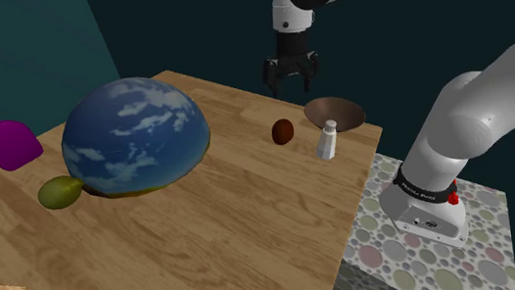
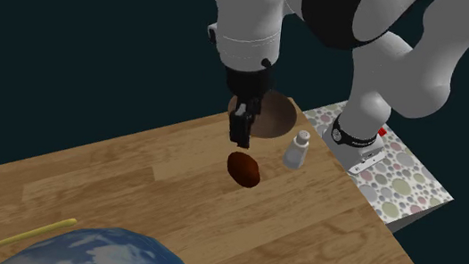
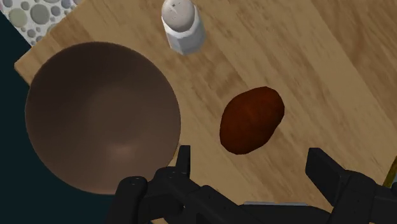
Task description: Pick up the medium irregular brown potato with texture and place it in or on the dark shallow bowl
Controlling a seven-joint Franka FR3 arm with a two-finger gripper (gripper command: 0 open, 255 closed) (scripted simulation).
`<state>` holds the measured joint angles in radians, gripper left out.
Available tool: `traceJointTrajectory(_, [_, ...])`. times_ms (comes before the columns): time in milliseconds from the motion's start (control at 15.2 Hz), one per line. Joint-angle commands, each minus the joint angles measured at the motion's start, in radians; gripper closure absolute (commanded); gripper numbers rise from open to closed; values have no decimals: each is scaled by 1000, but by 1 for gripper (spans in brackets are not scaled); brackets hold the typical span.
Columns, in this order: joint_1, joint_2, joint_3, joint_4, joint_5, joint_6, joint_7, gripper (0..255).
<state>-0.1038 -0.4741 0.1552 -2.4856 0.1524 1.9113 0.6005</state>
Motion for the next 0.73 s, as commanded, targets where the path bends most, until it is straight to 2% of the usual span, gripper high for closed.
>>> traceJointTrajectory(0, [-14,74,24,-6,11,66,81,0])
traceJointTrajectory(264, [-38,200,48,0,18,160,202,0])
traceJointTrajectory(660, [-33,237,56,-53,24,250,202,0])
